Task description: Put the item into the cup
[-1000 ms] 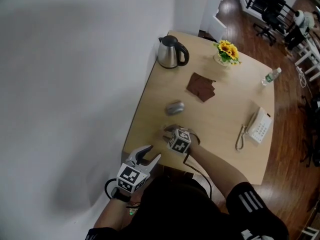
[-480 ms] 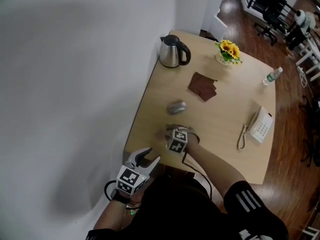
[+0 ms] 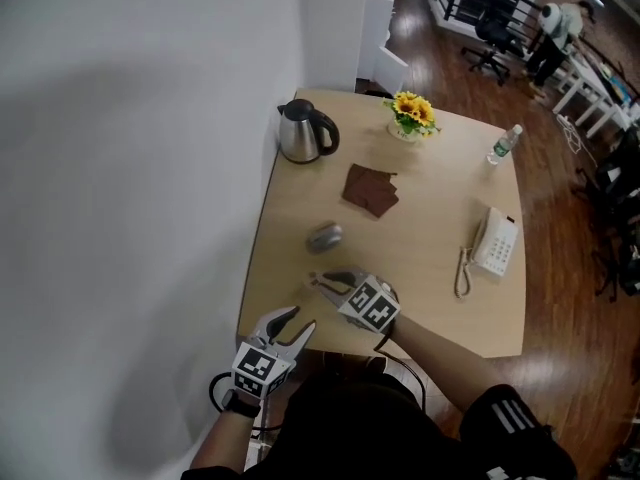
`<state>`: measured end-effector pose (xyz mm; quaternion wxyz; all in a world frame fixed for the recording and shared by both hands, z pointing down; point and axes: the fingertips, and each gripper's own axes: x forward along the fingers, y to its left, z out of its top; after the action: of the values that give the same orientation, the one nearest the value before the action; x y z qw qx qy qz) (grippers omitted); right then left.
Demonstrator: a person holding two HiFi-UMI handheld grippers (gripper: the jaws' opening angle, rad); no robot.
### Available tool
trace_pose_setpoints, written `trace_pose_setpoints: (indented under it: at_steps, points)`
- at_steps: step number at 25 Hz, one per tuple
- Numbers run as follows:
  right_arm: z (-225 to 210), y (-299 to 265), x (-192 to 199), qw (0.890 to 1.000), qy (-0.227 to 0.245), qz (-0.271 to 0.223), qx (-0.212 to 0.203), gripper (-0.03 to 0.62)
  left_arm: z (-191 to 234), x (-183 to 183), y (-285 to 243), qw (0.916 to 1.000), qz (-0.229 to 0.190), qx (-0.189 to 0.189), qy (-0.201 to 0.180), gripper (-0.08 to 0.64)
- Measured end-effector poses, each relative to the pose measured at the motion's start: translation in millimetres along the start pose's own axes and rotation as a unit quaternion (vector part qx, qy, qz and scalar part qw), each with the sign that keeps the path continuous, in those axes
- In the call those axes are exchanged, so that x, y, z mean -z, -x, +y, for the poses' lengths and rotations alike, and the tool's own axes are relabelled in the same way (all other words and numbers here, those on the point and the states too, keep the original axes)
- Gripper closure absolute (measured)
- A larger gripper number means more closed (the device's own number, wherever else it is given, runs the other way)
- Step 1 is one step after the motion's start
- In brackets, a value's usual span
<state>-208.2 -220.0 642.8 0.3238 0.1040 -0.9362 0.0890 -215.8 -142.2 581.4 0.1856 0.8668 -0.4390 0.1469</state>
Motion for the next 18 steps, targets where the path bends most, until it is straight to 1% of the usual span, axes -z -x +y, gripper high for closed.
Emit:
trace_pose_setpoints:
  at_steps: [2,4,5,9,11,14,18]
  points:
    - [-3,31,-10,0.998,-0.040,-0.039,0.013,0.521,-3,-5,-6,0.9999,-0.002,0.014,-0.010,0.399]
    - [-7,62,-13,0.994,-0.079,-0.073,0.028,0.555,-7,-11,-13,0.9994,-0.005,0.028,-0.022,0.399]
    - [-9,78,-13,0.990,-0.098,-0.089,0.036,0.579,-10,-15,-17,0.9990,-0.007,0.034,-0.027,0.399]
    - [-7,146,-1,0.972,-0.165,-0.154,0.061,0.584,-34,-33,-26,0.9972,-0.021,0.062,-0.036,0.399]
    - [0,179,13,0.964,-0.182,-0.177,0.077,0.584,-52,-33,-27,0.9962,-0.022,0.072,-0.044,0.399]
    - [11,219,41,0.955,-0.199,-0.194,0.099,0.584,-80,-30,-30,0.9949,-0.025,0.084,-0.050,0.399]
    - [38,267,78,0.946,-0.211,-0.210,0.128,0.584,-124,-27,-26,0.9952,-0.030,0.079,-0.049,0.399]
